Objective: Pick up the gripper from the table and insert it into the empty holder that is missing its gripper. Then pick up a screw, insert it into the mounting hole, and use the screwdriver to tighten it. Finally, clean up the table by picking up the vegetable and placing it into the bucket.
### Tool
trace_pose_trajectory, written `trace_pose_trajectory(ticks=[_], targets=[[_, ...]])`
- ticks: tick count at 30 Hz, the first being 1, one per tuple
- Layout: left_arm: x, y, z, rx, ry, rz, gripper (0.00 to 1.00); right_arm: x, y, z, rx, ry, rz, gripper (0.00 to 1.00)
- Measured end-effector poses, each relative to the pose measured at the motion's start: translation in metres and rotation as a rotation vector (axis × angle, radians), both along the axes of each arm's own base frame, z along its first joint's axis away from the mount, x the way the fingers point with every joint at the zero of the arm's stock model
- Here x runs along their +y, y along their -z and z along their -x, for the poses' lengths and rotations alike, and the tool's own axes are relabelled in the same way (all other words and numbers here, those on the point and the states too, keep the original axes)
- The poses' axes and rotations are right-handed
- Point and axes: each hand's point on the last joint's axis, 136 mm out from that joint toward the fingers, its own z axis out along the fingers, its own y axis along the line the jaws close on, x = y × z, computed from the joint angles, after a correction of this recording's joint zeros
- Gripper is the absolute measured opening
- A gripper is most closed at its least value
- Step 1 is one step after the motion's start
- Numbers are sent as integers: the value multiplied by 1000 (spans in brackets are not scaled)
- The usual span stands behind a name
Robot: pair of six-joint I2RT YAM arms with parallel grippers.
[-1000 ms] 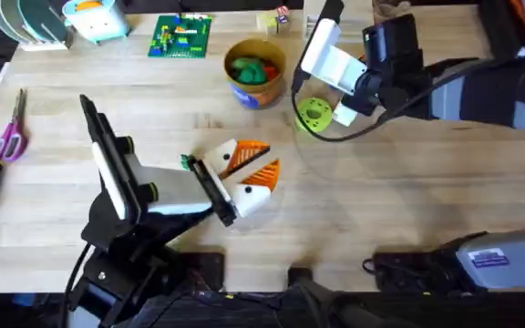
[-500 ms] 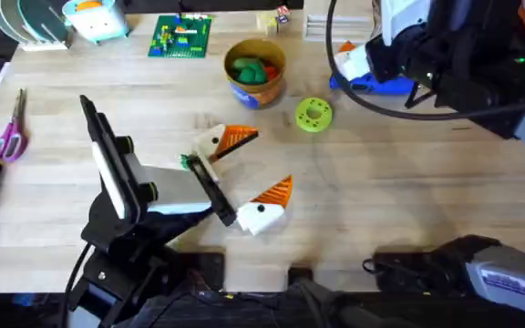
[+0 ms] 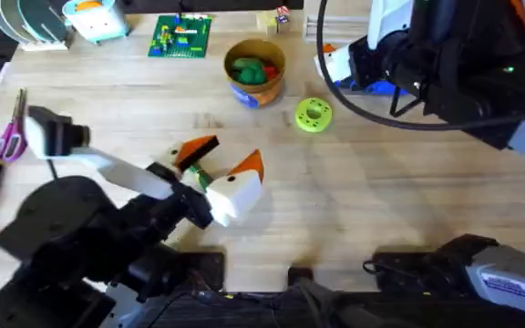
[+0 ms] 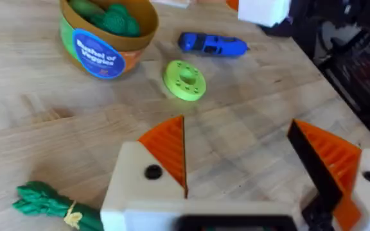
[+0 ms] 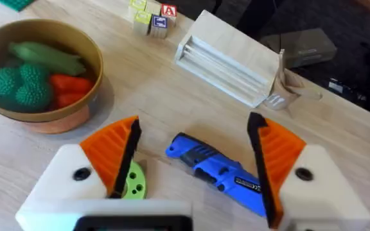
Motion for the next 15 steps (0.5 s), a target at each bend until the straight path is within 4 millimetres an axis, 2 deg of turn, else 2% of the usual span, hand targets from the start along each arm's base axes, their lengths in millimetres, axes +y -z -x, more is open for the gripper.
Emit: trace_pose_trajectory(ticks=[3,5,9,15], targets=[[17,-27,2,39,-93,-12,993,0,0,0,0,2,-1,991],[28,-32,3,102,-156,-32,993,0,0,0,0,2,-1,992],[48,-24,5,318,-285,-124,993,0,0,0,0,2,-2,991],[60,-16,0,581,-373,-311,993,0,0,0,1,3,-4,991]])
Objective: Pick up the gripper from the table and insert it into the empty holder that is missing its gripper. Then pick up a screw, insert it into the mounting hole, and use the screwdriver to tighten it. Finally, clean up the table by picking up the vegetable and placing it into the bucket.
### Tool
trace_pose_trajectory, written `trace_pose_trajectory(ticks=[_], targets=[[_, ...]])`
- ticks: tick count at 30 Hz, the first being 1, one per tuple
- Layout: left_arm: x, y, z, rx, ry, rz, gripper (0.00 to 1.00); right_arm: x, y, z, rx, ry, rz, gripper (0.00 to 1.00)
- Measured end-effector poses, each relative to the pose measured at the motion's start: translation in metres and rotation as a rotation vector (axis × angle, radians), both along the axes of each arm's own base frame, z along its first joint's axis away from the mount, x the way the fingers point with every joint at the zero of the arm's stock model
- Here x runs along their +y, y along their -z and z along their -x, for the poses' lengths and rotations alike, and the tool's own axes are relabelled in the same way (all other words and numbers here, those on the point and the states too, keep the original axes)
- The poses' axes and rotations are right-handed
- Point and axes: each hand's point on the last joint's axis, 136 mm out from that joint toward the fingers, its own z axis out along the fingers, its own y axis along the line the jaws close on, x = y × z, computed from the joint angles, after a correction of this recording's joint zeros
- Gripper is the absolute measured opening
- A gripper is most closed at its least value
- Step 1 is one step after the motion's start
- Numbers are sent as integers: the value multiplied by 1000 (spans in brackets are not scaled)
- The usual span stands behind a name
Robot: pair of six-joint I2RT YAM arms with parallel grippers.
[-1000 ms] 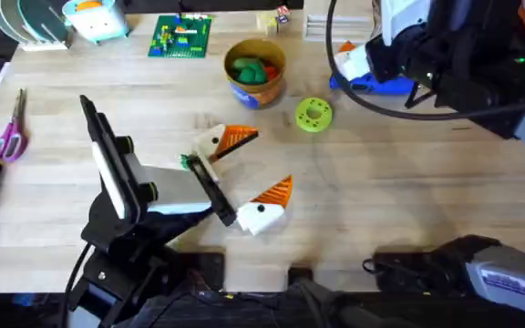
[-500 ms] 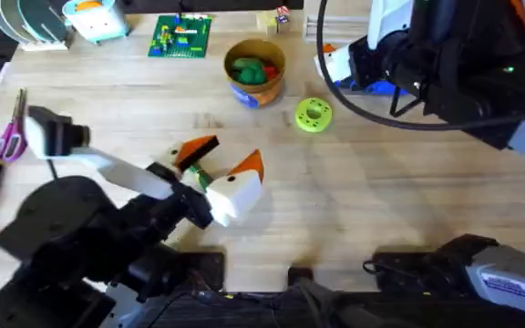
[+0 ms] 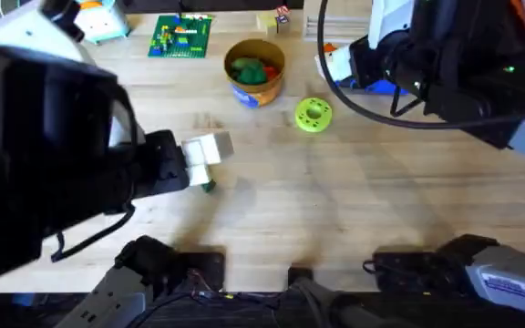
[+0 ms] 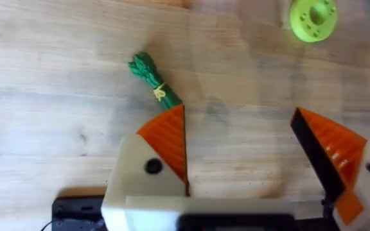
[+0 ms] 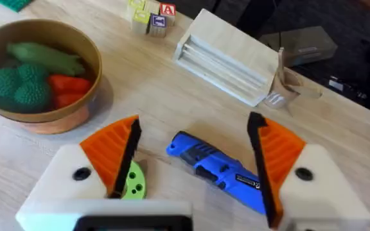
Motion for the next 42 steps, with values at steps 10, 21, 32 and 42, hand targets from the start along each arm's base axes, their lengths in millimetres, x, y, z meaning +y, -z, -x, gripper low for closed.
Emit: trace_pose_trajectory(ticks=[10,21,32,42], targets=[[-9,27,-30,239,-22,-128,993,-1,2,1,11,0,4,991],[19,81,-34,367,-397,-141,992,-5,20,11,86,2,37,992],[41,130,-40,406,-528,-21,995,-5,20,11,87,2,37,992],[34,155,-30,484,-490,-7,940,-5,20,11,87,2,37,990]])
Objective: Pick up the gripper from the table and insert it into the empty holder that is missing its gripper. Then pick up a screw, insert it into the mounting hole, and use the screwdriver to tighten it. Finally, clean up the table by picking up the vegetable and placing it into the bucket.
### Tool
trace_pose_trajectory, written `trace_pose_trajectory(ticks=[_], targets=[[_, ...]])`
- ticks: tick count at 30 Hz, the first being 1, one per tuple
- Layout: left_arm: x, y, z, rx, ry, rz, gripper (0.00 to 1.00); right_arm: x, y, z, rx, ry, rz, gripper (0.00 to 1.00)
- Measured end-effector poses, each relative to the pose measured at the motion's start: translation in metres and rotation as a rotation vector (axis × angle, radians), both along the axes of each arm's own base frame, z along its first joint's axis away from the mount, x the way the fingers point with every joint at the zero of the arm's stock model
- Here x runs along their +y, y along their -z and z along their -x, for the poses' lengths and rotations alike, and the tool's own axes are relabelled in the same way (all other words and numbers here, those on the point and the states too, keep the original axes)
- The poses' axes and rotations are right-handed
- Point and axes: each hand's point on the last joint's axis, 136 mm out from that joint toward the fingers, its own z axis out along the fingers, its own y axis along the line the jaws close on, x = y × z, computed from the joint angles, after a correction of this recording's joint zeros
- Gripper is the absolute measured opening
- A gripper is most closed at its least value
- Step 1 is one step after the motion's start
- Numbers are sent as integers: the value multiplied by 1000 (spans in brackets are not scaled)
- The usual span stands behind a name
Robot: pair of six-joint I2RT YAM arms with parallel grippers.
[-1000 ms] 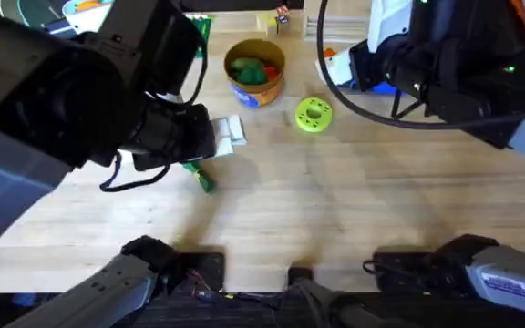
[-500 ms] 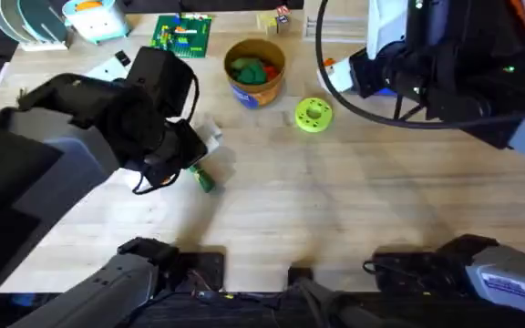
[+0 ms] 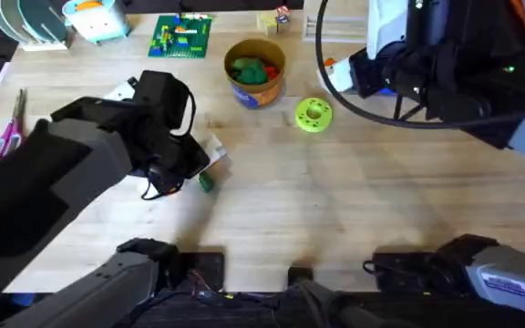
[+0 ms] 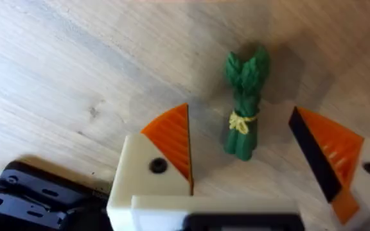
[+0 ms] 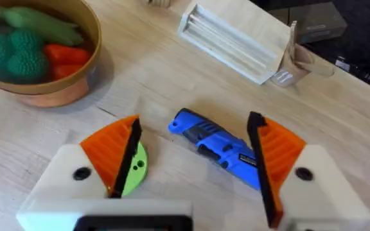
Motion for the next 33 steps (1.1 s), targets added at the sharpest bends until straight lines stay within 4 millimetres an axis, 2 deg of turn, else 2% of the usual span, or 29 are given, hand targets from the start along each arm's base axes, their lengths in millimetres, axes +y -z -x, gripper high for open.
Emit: trace_pose_trajectory(ticks=[4,6,8,10,13,14,20,22,24,26,29,33], targets=[[1,12,4,55,1,-10,928,0,0,0,0,0,0,991],[2,16,4,71,3,-20,872,0,0,0,1,0,0,991],[4,16,4,73,0,-26,770,0,0,0,0,0,0,990],[4,15,3,69,1,-26,596,0,0,0,0,0,0,991],[2,15,0,57,3,-18,139,0,0,0,0,0,0,990],[2,14,-2,52,8,-16,42,0,0,0,0,0,0,991],[-1,10,-7,57,34,-10,20,0,0,0,0,0,0,991],[-3,-2,-16,44,58,-6,20,0,0,0,1,0,0,991],[-8,-23,-33,-3,86,3,19,0,0,0,1,0,0,991],[-13,-53,-60,-96,118,14,19,0,0,0,0,0,0,991],[-24,-108,-107,-298,184,34,19,0,0,0,1,0,0,991],[-39,-170,-155,-559,258,61,19,0,0,0,1,0,0,991]])
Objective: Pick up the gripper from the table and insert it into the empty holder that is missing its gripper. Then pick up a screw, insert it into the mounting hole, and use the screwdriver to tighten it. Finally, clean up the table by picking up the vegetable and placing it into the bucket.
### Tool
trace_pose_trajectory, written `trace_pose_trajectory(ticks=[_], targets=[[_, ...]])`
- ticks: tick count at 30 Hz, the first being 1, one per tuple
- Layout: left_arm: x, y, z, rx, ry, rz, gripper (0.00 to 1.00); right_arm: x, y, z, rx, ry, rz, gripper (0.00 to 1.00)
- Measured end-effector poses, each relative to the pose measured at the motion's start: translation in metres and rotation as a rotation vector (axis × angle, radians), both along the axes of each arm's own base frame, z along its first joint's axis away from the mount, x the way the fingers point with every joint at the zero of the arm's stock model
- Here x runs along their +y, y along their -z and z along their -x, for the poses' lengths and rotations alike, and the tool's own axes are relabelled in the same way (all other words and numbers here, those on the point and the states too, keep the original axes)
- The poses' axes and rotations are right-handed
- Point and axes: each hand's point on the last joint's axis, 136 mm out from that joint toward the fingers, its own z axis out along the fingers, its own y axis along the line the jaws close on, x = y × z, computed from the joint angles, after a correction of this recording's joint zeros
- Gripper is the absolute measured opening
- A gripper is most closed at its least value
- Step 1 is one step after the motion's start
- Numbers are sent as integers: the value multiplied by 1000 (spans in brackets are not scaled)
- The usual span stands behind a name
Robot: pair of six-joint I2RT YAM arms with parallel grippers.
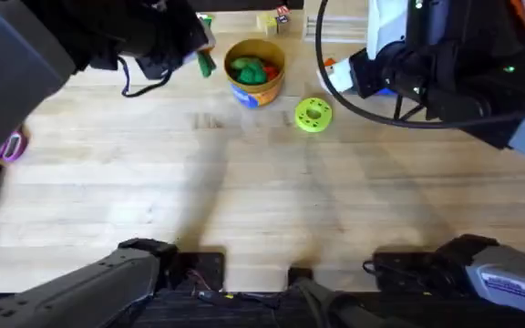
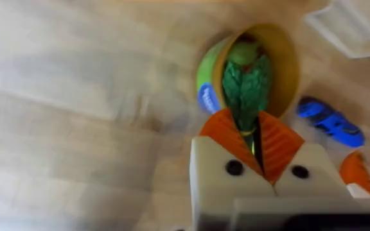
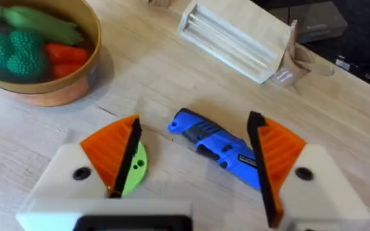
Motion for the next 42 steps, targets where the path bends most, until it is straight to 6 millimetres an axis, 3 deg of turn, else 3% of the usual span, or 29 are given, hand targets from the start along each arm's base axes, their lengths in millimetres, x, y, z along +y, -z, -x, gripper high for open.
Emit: trace_pose_trajectory(ticks=[4,8,14,20,27,39,42], targets=[[-12,-24,-22,-127,27,43,19,0,1,1,4,0,2,991],[-33,-27,-41,-175,39,96,19,0,1,1,4,0,2,991],[-76,22,-66,-93,80,144,19,6,1,3,4,-18,2,992],[-98,70,-83,-1,50,214,19,18,1,7,5,-51,2,991],[-105,84,-82,57,26,275,26,19,1,8,4,-53,2,992],[-108,78,-87,33,28,301,972,19,1,8,4,-53,2,990],[-111,74,-85,27,58,303,995,19,1,8,4,-53,2,991]])
